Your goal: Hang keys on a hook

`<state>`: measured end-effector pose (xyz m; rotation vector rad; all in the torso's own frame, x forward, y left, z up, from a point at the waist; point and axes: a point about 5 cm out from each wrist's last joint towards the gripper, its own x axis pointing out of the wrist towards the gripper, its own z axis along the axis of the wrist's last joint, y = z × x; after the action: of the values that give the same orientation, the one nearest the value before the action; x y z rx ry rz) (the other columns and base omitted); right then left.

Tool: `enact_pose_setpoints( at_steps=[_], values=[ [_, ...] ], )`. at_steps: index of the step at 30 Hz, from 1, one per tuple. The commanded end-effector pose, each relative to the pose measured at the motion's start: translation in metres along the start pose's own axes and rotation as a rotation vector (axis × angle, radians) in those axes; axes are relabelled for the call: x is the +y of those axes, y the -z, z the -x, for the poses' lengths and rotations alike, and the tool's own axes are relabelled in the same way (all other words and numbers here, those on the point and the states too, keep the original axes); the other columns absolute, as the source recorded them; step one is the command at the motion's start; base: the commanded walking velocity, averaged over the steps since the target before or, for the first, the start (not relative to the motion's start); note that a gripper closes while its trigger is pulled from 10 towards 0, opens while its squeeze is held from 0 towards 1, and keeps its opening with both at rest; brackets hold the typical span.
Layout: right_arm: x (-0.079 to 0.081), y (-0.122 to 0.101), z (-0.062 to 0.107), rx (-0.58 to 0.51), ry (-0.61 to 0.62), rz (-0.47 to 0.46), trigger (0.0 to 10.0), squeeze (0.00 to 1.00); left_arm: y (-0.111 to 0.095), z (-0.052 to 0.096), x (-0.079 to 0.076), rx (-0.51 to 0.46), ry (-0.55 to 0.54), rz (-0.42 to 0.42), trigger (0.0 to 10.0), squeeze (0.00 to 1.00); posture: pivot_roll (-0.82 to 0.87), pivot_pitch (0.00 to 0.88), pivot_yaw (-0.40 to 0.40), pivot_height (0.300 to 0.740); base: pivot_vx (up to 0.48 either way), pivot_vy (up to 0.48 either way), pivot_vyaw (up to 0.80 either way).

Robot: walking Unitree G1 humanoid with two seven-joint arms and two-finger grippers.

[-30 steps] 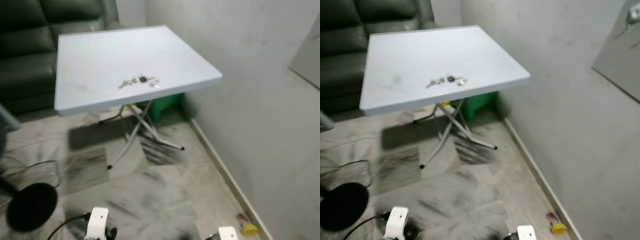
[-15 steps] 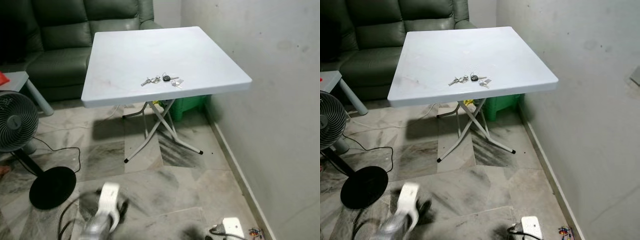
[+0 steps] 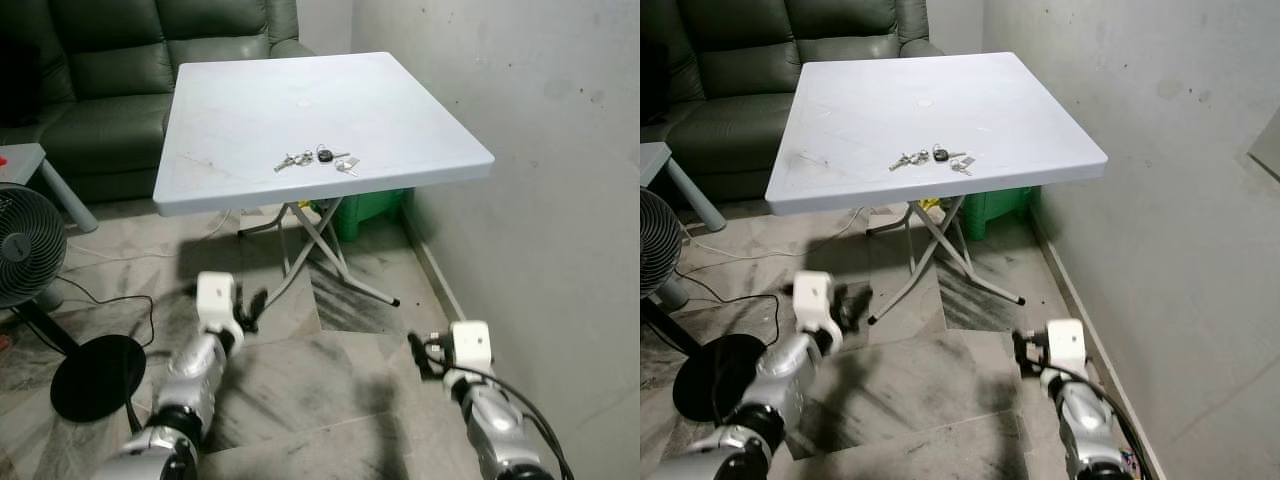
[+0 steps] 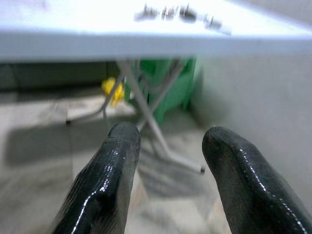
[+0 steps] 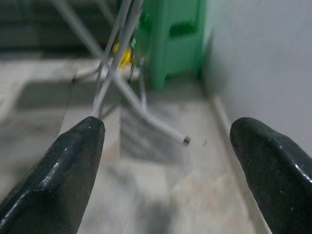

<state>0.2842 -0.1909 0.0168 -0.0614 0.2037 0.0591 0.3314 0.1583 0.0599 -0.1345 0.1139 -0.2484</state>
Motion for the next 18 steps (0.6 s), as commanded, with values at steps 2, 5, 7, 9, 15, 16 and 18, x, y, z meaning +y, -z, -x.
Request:
enact_pose_setpoints(
  at_steps=[2,5,7,9,15,16,18],
  values=[
    [0.01,-0.007,0.008,-0.085,-0.044,-0.031,10.0,0.0,-0.007,0.011,0.004,-0.092,0.002,0.038,10.0,0.0,-0.15,0.0,0.016,0.74,0.0,0.0,0.0],
    [0.012,-0.01,0.012,-0.115,-0.06,-0.062,10.0,0.0,-0.011,0.014,0.003,-0.119,0.004,0.048,10.0,0.0,-0.15,0.0,0.016,0.74,0.0,0.0,0.0],
    [0.016,-0.019,0.019,-0.162,-0.066,-0.083,10.0,0.0,-0.017,0.021,-0.001,-0.15,0.011,0.047,10.0,0.0,-0.15,0.0,0.019,0.74,0.0,0.0,0.0],
    [0.018,-0.023,0.021,-0.182,-0.069,-0.098,10.0,0.0,-0.02,0.024,-0.002,-0.165,0.009,0.062,10.0,0.0,-0.16,0.0,0.023,0.74,0.0,0.0,0.0],
    [0.025,-0.037,0.024,-0.225,-0.102,-0.088,10.0,0.0,-0.017,0.029,-0.01,-0.142,0.041,0.052,10.0,0.0,-0.16,0.0,0.025,0.74,0.0,0.0,0.0],
    [0.024,-0.038,0.023,-0.224,-0.105,-0.085,10.0,0.0,-0.018,0.028,-0.009,-0.139,0.044,0.04,10.0,0.0,-0.16,0.0,0.024,0.74,0.0,0.0,0.8],
    [0.024,-0.042,0.022,-0.219,-0.107,-0.075,10.0,0.0,-0.025,0.027,-0.008,-0.14,0.039,0.042,10.0,0.0,-0.15,0.001,0.025,0.74,0.0,0.0,0.8]
  ],
)
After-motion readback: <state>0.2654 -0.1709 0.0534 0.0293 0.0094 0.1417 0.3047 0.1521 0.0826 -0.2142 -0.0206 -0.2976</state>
